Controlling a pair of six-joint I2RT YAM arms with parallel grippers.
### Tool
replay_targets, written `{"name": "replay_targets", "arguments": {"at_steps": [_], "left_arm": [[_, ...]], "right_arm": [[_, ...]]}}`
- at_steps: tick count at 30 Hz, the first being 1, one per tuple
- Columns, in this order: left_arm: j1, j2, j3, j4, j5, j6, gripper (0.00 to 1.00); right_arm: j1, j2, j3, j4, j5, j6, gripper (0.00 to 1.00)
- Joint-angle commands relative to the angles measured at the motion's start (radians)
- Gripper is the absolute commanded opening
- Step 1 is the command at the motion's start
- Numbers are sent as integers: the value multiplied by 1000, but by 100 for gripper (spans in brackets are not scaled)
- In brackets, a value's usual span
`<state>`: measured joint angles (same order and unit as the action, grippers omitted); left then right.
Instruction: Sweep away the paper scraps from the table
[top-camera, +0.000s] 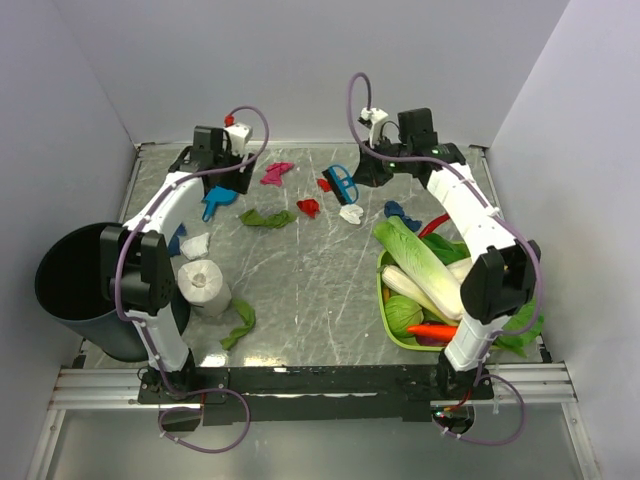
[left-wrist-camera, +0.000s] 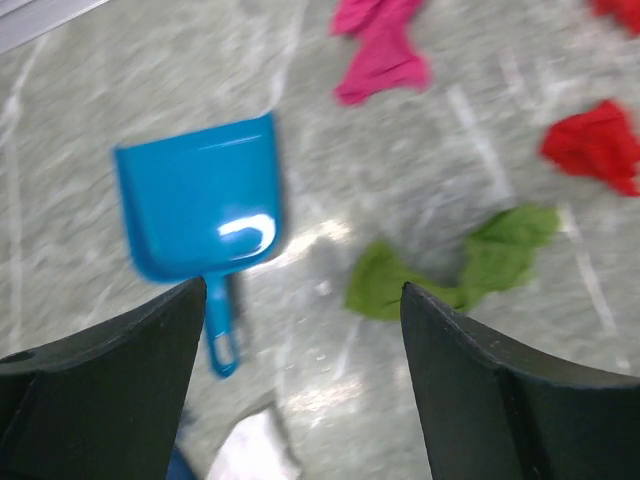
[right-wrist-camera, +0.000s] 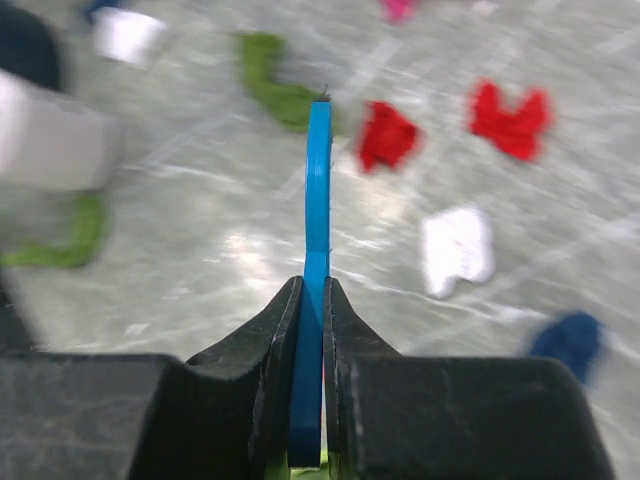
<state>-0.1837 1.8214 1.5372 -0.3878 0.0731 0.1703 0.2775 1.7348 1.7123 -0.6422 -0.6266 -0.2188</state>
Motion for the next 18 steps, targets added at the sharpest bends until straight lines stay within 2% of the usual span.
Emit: {"name": "replay_targets", "arguments": {"at_steps": [1,7,10,12,18], "left_arm": [[29,-33,26,-51,-82,31,81],[64,-105,-74,-65,4,-35,76],[67,-149,-140,-53,17,-55,77],[67,-175,-175,-43,7,-69,79],[79,-220,-224,-25,22,-92,78]], "right_arm": [[15,89,114,47,240,-115,0],[71,259,251,188,455,-420,0],[106,359,303,243,539,-627,0],[115,428,337,275,576,-692,0],[127,562,447,204,547,-881,0]]}}
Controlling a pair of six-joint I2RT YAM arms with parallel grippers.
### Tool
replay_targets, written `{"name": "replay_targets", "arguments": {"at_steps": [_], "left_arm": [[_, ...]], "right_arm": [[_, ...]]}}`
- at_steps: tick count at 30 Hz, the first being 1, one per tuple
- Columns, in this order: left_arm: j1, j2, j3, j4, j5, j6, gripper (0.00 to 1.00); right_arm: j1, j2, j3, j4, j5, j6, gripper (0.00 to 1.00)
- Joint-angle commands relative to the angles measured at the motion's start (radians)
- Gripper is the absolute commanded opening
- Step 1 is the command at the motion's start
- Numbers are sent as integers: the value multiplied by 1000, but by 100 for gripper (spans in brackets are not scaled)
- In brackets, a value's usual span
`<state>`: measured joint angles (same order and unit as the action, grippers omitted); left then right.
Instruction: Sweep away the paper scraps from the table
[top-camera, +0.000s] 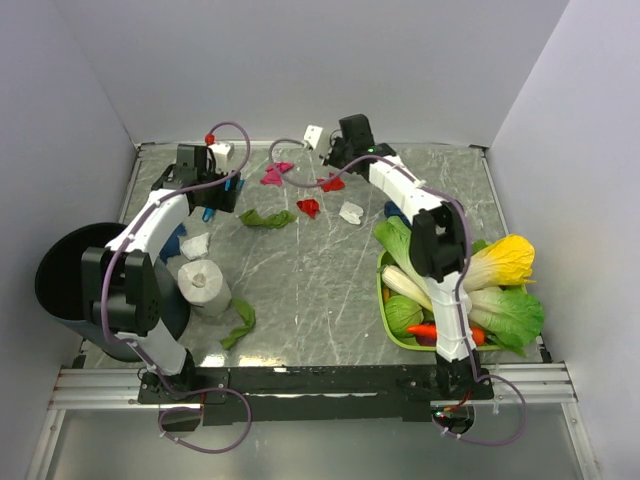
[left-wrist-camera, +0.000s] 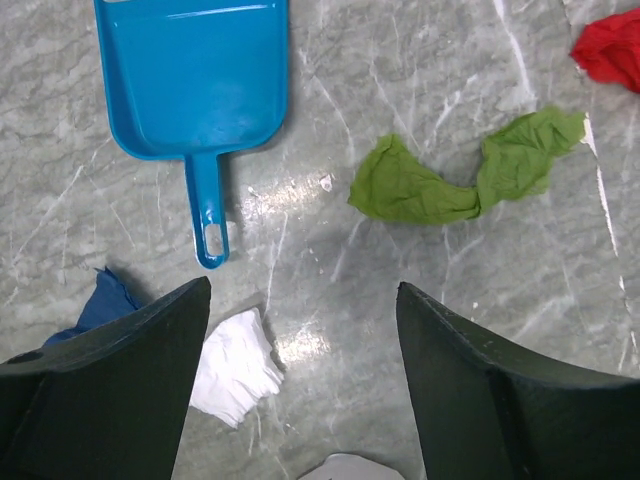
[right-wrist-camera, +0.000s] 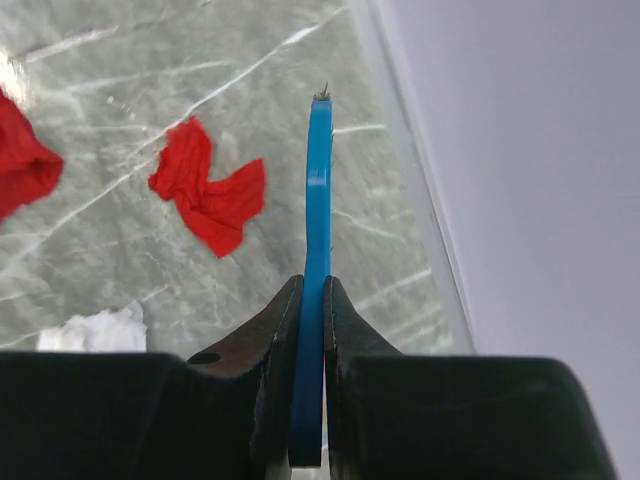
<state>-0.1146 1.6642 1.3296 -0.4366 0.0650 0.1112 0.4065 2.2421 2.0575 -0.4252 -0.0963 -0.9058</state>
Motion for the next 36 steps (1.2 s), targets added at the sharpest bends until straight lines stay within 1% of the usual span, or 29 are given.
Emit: {"name": "replay_targets", "arguments": {"at_steps": [1,4,6,7,10,12,14,15,16,18,19,21,22,25,26,28,29,31,33,35,36], "left_arm": [[12,-64,-18,22,38,-33,78],[20,-76,-24,30,41,-36,78],[26,-84,-15,39,45,-39,78],[29,-86,-10,42,48,-41,78],[36,-83,16,45,62,-42,78],[41,-70,37,38,87,-28,76],[44,-49,74,24,99,-2,75],[46,-46,82,22,95,2,74],[46,-46,86,30,94,8,74],[46,-47,97,35,102,25,74],[46,-47,100,35,98,27,74],[46,-49,103,33,91,28,76],[46,-50,100,32,85,28,77],[46,-54,74,36,75,33,78],[46,-52,65,27,75,36,78],[46,-43,66,7,82,38,78],[46,-34,71,-2,94,41,77],[46,-27,79,-27,99,33,76],[46,-32,79,-19,91,30,80],[46,-26,95,-24,87,34,83],[46,-21,106,-37,91,39,96]], "right_arm": [[0,59,107,-56,7,-226,0],[0,47,92,-156,-28,-267,0],[-3,11,44,-205,-65,-277,0],[-3,-4,29,-266,-88,-280,0],[6,-77,-62,-346,-154,-294,0],[21,-137,-123,-406,-180,-286,0],[28,-188,-143,-493,-198,-275,0],[29,-206,-158,-498,-201,-256,0],[28,-225,-161,-498,-207,-193,0],[14,-275,-143,-524,-223,-139,0],[-3,-291,-143,-511,-209,-72,0],[-23,-349,-152,-454,-194,-7,0],[-34,-367,-161,-433,-177,57,0],[-72,-433,-213,-355,-129,135,0],[-87,-452,-229,-334,-73,149,0],[-115,-450,-252,-334,-42,166,0],[-127,-435,-250,-339,-2,171,0],[-184,-414,-228,-349,23,206,0],[-243,-374,-185,-376,55,231,0],[-277,-348,-186,-354,95,222,0],[-306,-342,-198,-348,143,210,0]]}}
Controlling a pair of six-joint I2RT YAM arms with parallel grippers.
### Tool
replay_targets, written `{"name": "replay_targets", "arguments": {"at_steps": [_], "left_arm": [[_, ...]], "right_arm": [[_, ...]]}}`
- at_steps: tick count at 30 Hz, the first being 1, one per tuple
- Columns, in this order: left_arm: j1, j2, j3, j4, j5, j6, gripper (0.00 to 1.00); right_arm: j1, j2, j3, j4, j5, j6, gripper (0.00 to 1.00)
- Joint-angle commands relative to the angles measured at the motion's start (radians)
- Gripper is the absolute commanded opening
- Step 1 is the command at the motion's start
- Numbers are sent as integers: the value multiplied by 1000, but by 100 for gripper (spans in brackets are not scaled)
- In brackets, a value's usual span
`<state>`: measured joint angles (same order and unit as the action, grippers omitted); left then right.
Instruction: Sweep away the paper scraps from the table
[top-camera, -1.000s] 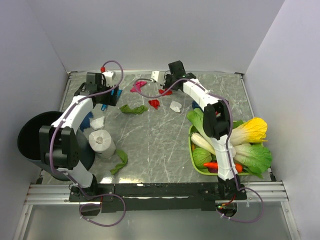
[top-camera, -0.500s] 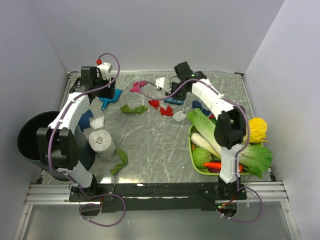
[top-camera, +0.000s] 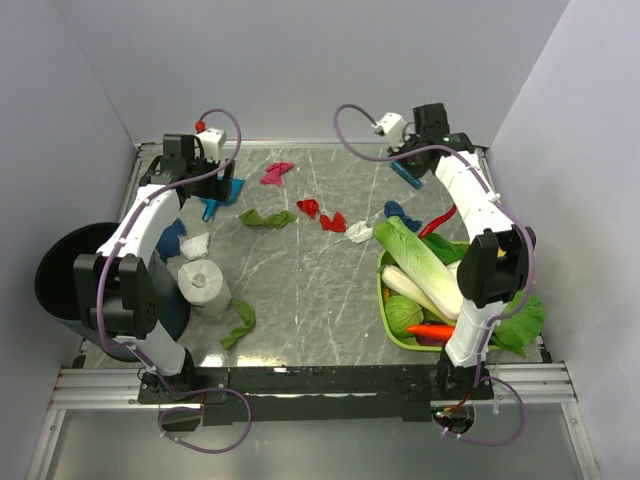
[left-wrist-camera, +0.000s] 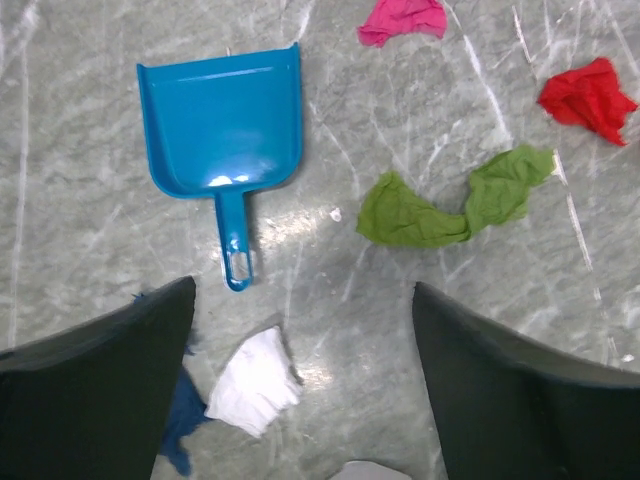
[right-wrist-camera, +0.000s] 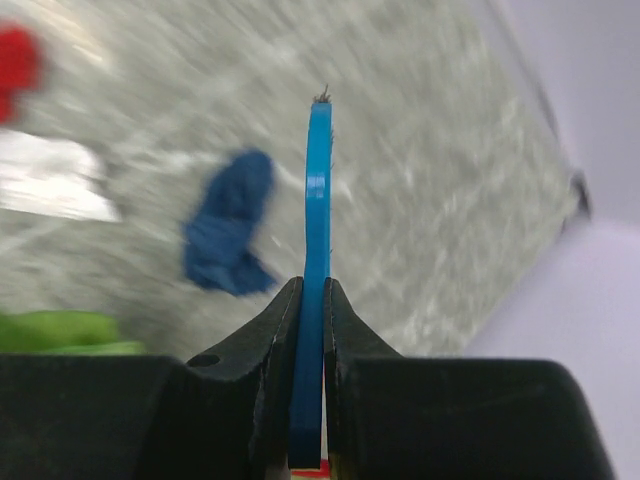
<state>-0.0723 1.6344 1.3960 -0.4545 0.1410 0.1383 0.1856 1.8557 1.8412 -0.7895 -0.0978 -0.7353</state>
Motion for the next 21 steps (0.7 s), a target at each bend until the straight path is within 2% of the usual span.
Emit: {"name": "replay_targets", "arguments": {"at_steps": [1,5,10,15,17,21], "left_arm": [[3,11,47,-23,19,20,96],[3,22,63,-23,40,32,96],[3,31,63,-30,75,8,97],[3,19,41,-26,95,6,97],[3,7,32,-23,117,10,98],[3,-1,24,-21,192,21,99]], "right_arm": [[-101,53,15,16,165,37,0],[-166,88,4,-10,224,63,0],[-222,72,-59,95,292,54,0],[-262,134,24,-60,299,66,0],[-281,135,27,-137,210,76,0],[-279,123,-14,-203,162,120,0]]}}
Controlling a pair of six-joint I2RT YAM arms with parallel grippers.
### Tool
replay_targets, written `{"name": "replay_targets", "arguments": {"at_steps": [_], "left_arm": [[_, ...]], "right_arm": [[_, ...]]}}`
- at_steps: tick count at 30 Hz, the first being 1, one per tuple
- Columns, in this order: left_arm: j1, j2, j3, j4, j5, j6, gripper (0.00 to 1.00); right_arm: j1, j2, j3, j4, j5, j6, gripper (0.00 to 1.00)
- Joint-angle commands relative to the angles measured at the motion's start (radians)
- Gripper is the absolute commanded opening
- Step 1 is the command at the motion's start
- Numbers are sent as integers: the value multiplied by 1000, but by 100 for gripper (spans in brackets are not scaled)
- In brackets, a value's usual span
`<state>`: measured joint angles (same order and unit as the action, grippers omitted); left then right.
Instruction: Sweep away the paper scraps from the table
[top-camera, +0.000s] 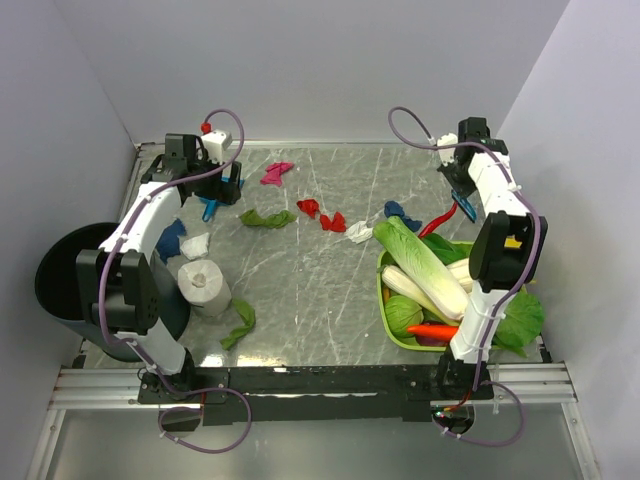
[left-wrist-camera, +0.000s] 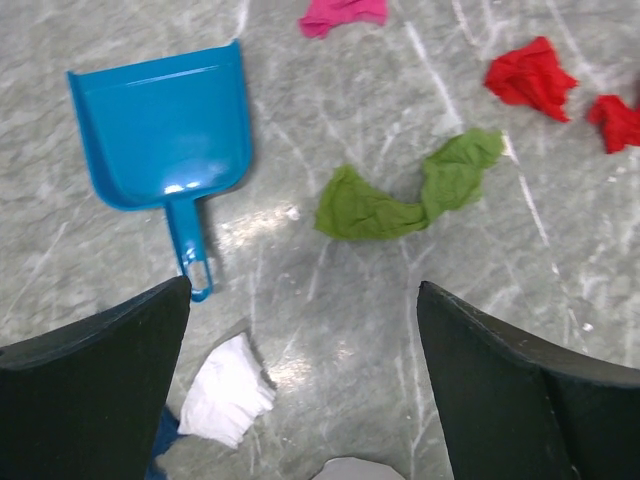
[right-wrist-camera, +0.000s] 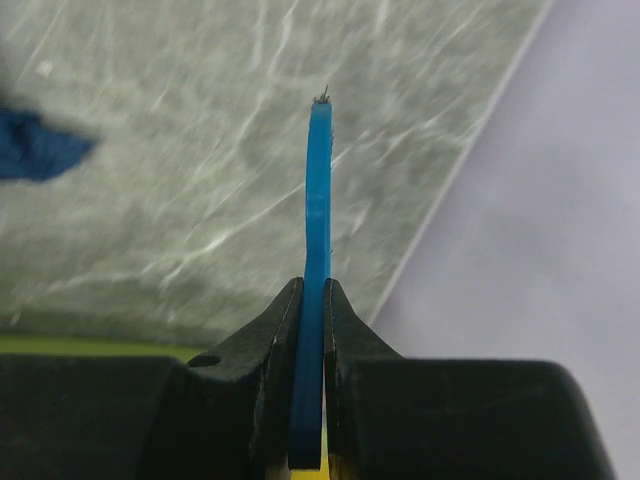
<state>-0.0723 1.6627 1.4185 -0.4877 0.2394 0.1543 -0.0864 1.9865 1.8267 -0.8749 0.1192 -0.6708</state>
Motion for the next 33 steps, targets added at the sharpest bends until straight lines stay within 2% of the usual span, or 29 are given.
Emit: {"name": "replay_targets", "arguments": {"at_steps": [1,4,6,11,17,21,26,30,33], "left_arm": [[3,-23,5,11,104,2,99],[3,-8,7,17,115,-25,99],[2,5,20,0,124,-32,99],[-1,8,39,-12,103,-4,99],[-1,0,60,-29,93,17,99],[-1,-27,31,-35,94,43,99],[-1,-46,22,-49,93,68,99],[-1,-44,34,-64,97,88,99],[-1,-40,36,-66,74,96,99]], "right_arm": [[-7,3,2,-136,-56,71,0],[-7,6,-17,-180,-98,137,0],[-1,6,-24,-208,-183,178,0],[71,-2,-52,-225,-309,229,0],[186,74,60,-240,-430,269,0],[227,109,137,-239,-432,267,0],[220,95,203,-243,-424,243,0],[215,32,235,-239,-454,197,0],[215,-17,227,-171,-446,191,0]]}}
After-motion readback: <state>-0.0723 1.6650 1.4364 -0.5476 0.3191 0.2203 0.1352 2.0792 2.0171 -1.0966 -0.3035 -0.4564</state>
